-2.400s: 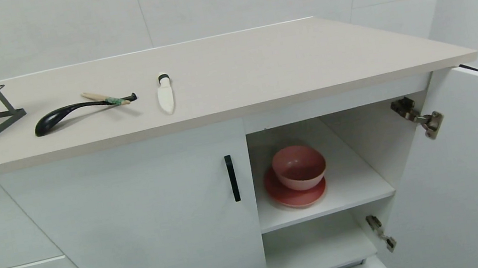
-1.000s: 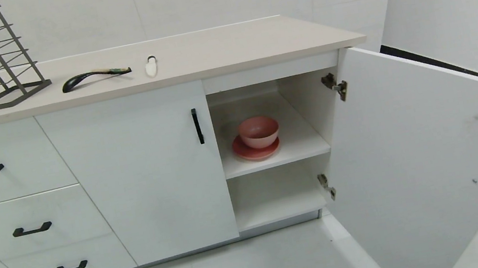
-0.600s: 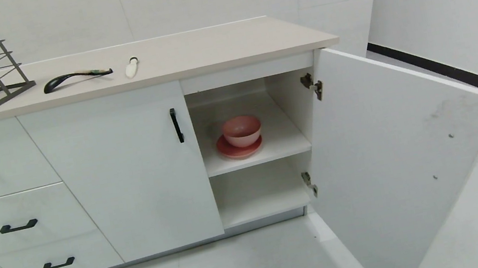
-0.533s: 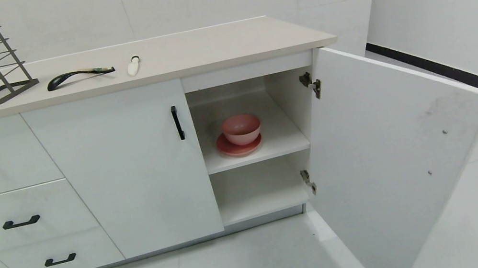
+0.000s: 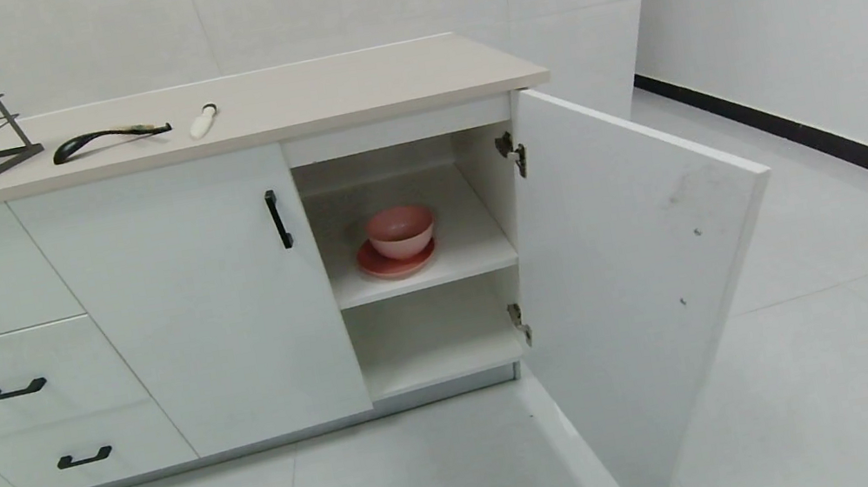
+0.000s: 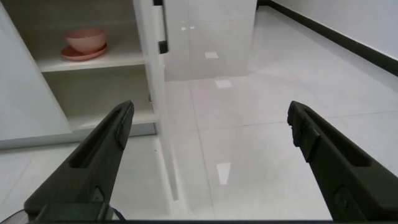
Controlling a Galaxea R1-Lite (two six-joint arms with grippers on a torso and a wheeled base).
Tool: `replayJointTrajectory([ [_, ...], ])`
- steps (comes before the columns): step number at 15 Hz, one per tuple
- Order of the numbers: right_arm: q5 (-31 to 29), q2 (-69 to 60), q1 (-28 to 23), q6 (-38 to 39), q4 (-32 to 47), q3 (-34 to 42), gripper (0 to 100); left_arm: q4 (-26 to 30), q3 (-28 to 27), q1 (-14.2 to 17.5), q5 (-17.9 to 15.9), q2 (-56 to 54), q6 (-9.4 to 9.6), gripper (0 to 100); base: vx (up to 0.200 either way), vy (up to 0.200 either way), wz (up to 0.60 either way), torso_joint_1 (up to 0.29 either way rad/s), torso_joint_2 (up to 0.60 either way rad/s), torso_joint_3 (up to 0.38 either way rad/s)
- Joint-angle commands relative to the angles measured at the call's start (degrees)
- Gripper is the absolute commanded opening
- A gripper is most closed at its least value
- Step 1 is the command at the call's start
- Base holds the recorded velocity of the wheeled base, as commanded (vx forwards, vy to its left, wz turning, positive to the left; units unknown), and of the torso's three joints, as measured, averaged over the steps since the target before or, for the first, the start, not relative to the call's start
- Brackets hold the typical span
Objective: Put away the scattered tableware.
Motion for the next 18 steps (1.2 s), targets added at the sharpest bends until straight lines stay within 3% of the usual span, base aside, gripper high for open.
replayJointTrajectory([
  [1,0.04,0.15,-0.01,-0.01,-0.03,0.01,100,-0.01,0.00,0.01,-0.02,0.07,0.00,100,0.000,-0.200,0.00,0.002,0.00,0.002],
  [8,0.04,0.15,-0.01,-0.01,-0.03,0.01,100,-0.01,0.00,0.01,-0.02,0.07,0.09,100,0.029,-0.200,0.00,0.004,0.00,0.005],
  [9,0.04,0.15,-0.01,-0.01,-0.03,0.01,0,-0.10,0.00,0.01,-0.02,0.07,0.00,100,0.000,0.000,0.00,0.000,0.00,0.000],
  [18,0.39,0.15,-0.01,-0.80,-2.93,0.01,0,-0.10,0.00,0.01,-0.02,0.07,0.17,100,0.000,0.000,0.00,0.000,0.00,0.000],
])
